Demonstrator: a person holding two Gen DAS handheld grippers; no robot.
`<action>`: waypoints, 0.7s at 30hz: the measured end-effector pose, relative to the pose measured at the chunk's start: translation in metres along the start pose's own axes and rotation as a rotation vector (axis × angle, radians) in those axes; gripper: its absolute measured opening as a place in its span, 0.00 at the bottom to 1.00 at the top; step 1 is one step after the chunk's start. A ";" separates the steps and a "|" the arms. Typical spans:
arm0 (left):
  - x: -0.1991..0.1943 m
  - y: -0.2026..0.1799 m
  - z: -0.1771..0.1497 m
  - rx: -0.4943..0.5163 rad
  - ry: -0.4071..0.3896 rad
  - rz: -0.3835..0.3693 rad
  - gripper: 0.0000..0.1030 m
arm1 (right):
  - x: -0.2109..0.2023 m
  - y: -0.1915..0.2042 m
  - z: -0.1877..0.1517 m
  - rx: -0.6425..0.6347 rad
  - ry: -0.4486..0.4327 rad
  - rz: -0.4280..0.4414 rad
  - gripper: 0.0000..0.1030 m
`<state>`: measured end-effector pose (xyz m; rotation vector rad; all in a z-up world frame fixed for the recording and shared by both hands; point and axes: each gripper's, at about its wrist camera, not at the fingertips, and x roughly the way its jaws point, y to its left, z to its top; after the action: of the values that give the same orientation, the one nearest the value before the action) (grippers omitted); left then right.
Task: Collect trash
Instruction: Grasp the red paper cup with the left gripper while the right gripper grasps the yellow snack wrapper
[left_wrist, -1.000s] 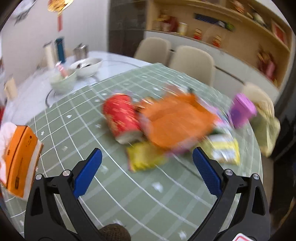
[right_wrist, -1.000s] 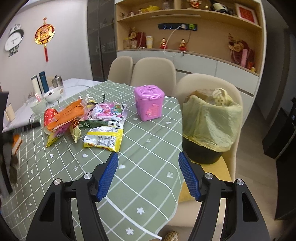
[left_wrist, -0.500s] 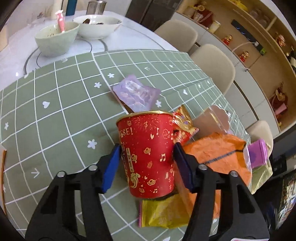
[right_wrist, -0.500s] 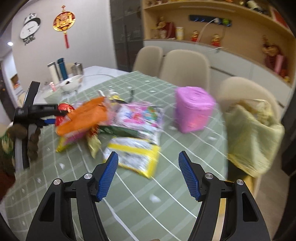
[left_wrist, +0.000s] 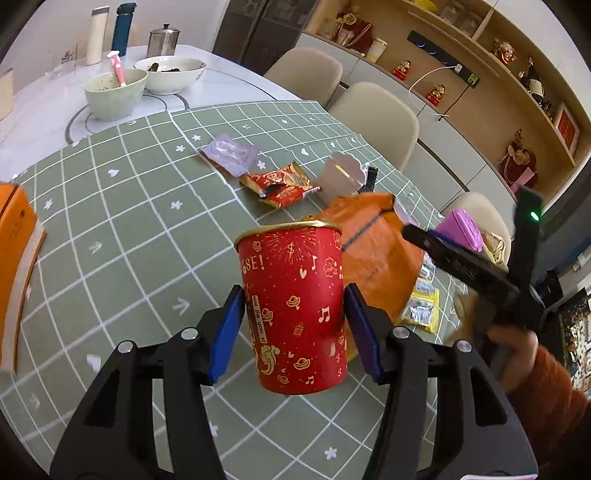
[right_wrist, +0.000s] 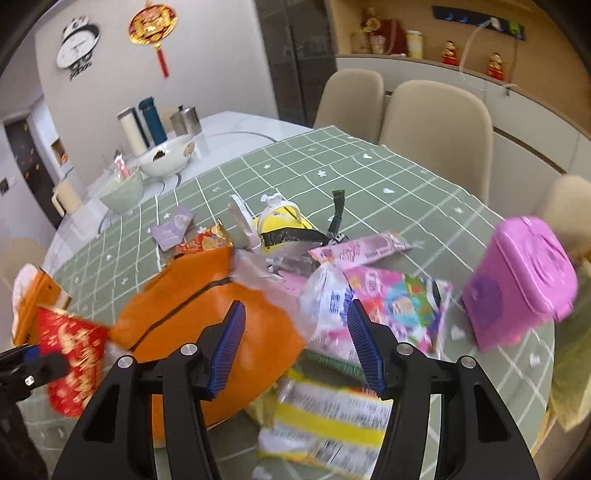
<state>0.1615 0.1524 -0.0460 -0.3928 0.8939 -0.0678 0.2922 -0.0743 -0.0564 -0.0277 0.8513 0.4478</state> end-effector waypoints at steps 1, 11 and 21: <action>-0.003 0.000 -0.004 -0.004 -0.017 0.026 0.51 | -0.001 -0.002 0.001 -0.013 -0.007 0.001 0.53; -0.005 0.011 0.005 -0.139 -0.065 0.141 0.52 | -0.029 -0.045 -0.051 -0.158 0.026 -0.034 0.53; -0.024 -0.026 0.010 -0.074 -0.089 0.150 0.52 | -0.017 -0.065 -0.064 -0.041 0.171 0.199 0.53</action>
<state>0.1568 0.1362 -0.0136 -0.3931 0.8370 0.1205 0.2617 -0.1522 -0.0967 -0.0197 1.0176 0.6571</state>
